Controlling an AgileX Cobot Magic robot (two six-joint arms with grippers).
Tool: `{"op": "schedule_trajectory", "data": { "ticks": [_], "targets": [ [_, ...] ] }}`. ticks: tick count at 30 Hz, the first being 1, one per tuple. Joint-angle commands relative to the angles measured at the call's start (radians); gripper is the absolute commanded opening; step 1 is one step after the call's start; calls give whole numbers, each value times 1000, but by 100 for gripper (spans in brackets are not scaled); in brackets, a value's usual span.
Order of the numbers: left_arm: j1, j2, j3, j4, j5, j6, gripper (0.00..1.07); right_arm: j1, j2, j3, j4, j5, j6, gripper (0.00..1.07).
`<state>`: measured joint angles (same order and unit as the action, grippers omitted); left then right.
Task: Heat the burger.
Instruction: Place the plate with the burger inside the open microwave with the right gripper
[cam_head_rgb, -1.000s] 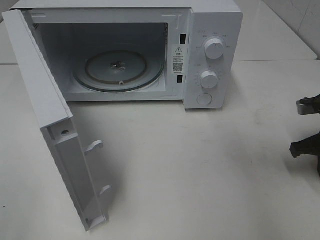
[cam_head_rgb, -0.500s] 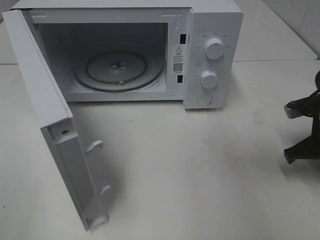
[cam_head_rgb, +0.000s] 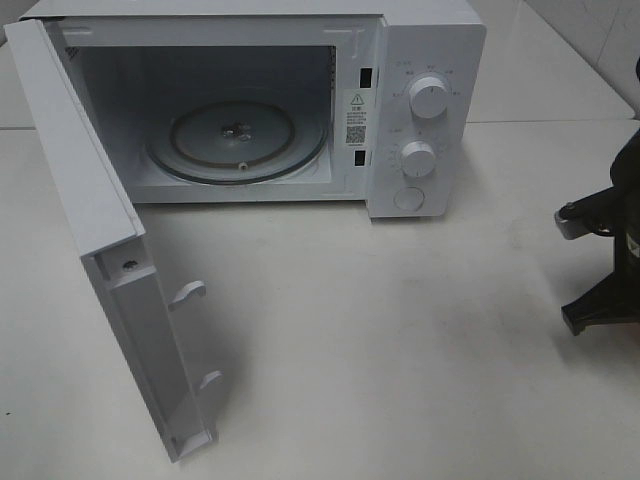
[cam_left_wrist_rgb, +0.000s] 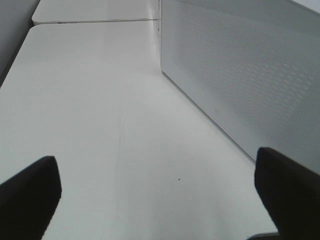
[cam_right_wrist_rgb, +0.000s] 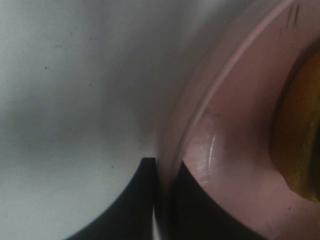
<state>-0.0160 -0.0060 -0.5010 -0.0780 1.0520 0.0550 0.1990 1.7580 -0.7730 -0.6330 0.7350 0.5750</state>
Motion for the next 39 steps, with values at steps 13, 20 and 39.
{"op": "schedule_trajectory", "data": {
  "ticks": [13,20,39],
  "targets": [
    [-5,-25,4,-3,-14,-3,100,115,-119,35,-69,142,31,0],
    [-5,-25,4,-3,-14,-3,100,220,-176,51,-66,187,27,0],
    [-5,-25,4,-3,-14,-3,100,499,-177,51,-70,293,34,0]
  ]
}}
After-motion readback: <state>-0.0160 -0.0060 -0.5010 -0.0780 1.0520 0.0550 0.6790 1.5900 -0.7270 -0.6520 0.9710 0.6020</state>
